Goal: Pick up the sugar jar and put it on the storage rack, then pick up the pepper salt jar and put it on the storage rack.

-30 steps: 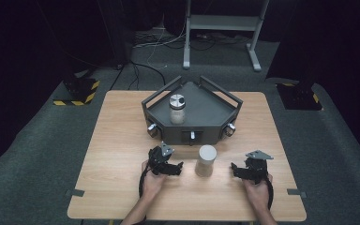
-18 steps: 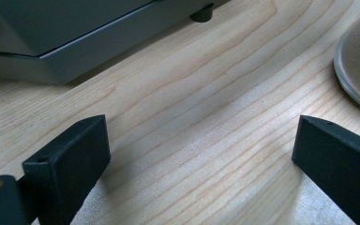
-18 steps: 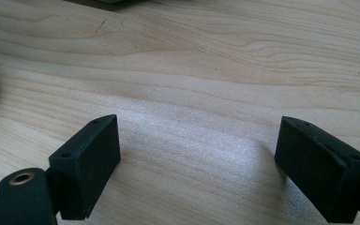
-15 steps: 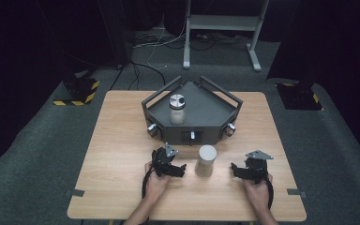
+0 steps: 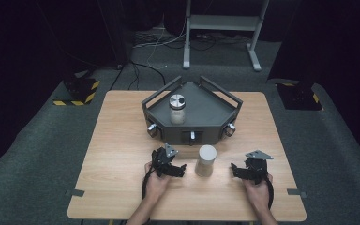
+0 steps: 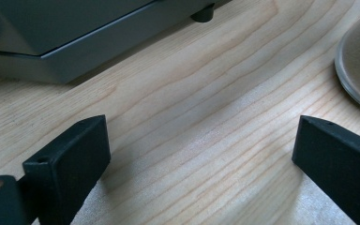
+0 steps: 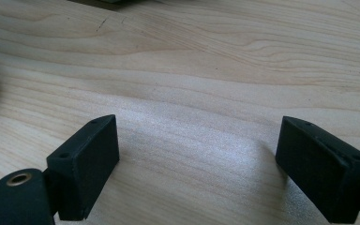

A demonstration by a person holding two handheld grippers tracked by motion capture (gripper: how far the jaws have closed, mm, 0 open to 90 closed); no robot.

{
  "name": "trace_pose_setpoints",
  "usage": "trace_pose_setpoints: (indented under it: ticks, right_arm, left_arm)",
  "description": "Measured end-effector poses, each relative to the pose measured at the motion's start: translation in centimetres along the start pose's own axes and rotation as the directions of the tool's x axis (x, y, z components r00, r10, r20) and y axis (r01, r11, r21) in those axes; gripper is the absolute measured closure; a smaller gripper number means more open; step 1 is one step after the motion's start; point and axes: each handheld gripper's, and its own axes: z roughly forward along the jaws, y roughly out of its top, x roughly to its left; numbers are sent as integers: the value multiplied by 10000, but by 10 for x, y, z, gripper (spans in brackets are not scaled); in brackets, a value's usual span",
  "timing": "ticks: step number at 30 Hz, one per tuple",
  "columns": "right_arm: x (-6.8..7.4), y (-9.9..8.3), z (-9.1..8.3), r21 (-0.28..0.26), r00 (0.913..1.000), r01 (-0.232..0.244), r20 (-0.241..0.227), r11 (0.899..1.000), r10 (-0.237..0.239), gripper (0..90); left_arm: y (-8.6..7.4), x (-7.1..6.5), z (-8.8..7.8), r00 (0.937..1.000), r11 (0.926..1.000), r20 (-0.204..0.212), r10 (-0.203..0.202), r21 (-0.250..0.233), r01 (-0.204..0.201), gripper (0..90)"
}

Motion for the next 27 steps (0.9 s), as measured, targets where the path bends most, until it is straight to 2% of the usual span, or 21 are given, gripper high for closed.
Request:
trace_pose_setpoints:
  ticks: [8, 12, 17, 27]
  right_arm:
    - [0, 0, 0, 21, 10000, 1, 2, 10000, -1, 121]
    - [1, 2, 1, 140, 9998, -131, 137, 9998, 129, 70]
    - [1, 2, 0, 167, 9998, -149, 156, 9997, 147, 60]
    - [-3, -1, -3, 183, 10000, 24, -57, 9998, -23, 58]
  left_arm:
    - [0, 0, 0, 10000, 10000, -27, 2, 5, -2, 44]
    - [0, 0, 0, 10000, 10000, -34, -30, 0, 30, 46]
    - [0, 0, 0, 10000, 10000, -30, -27, -7, 27, 49]
    - [0, 0, 0, 10000, 10000, -27, -27, -14, 27, 51]
